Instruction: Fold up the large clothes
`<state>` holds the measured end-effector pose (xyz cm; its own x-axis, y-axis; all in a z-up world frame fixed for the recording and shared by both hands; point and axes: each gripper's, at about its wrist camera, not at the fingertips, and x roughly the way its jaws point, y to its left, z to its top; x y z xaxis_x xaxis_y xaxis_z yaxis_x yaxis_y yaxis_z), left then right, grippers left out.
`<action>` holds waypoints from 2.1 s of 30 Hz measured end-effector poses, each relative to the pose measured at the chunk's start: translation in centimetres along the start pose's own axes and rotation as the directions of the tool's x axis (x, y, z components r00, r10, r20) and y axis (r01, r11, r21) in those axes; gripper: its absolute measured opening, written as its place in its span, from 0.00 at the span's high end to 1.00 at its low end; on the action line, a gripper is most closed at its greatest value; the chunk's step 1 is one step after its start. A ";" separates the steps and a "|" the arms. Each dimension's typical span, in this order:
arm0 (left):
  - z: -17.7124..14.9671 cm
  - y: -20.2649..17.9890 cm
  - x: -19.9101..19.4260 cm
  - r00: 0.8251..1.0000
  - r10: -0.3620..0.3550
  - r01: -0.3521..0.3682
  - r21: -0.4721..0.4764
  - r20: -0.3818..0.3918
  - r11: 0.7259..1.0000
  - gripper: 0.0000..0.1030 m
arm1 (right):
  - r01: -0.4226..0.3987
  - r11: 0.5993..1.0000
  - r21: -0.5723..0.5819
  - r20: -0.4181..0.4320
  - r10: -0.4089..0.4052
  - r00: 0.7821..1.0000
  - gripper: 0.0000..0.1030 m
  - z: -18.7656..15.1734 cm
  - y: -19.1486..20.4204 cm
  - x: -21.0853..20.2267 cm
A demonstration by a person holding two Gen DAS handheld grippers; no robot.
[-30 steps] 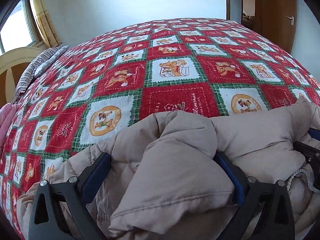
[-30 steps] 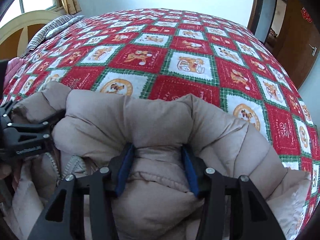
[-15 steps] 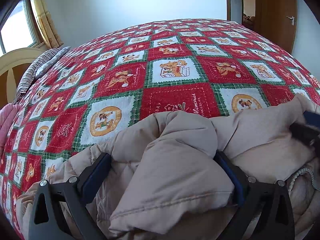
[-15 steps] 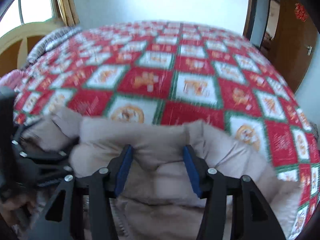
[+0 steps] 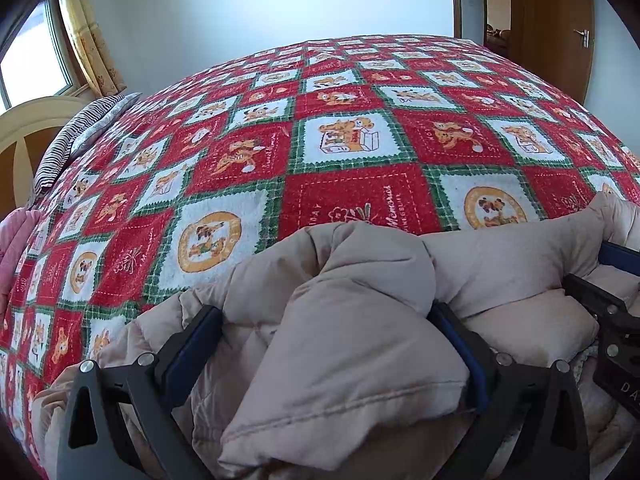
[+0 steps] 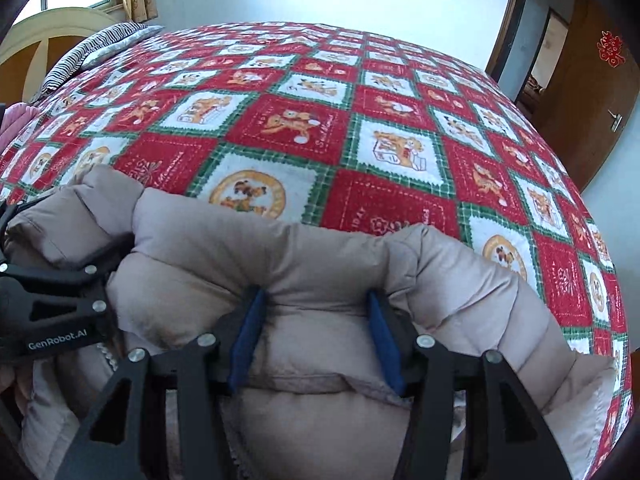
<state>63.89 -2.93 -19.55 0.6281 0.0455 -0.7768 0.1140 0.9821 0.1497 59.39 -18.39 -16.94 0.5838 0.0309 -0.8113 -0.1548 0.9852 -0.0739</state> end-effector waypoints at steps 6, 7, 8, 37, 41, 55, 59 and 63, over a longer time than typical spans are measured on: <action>0.0 0.1 0.1 1.000 -0.002 0.002 0.000 -0.001 1.000 0.00 | 0.001 1.000 0.000 0.000 -0.001 1.000 0.45 0.0 0.1 0.1; 0.0 0.1 0.1 1.000 -0.003 0.003 -0.001 -0.002 1.000 0.00 | -0.002 1.000 0.002 -0.001 0.002 1.000 0.45 0.0 0.1 0.1; 0.0 0.2 0.2 1.000 -0.003 0.003 -0.002 -0.003 1.000 0.00 | -0.004 1.000 0.003 -0.002 0.004 1.000 0.45 0.0 0.0 0.1; -17.0 7.2 -19.0 0.998 -0.007 0.006 0.015 0.067 1.000 0.01 | 0.008 0.996 0.086 0.011 -0.009 1.000 0.21 -16.6 -7.8 -15.9; -23.9 10.2 -21.5 0.999 -0.023 0.025 -0.079 0.025 0.997 0.01 | 0.006 0.988 0.157 -0.011 -0.005 1.000 0.21 -22.1 -9.6 -18.3; -35.4 10.0 -27.5 0.998 -0.049 0.052 -0.118 0.030 0.992 0.01 | -0.030 0.960 0.279 0.007 0.029 1.000 0.21 -34.8 -8.7 -24.4; -37.2 9.5 -28.3 0.997 -0.072 0.076 -0.132 0.038 0.988 0.01 | -0.048 0.954 0.294 0.008 0.048 0.999 0.21 -37.2 -7.9 -25.4; -39.0 9.0 -29.1 0.994 -0.099 0.105 -0.141 0.048 0.984 0.01 | -0.083 0.946 0.314 0.015 0.083 0.996 0.26 -39.4 -7.0 -26.2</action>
<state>16.56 11.71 -19.45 0.6498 -0.0604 -0.7577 0.0694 0.9974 -0.0200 13.74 -32.73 -17.99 0.5809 0.1148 -0.8059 0.0549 0.9822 0.1795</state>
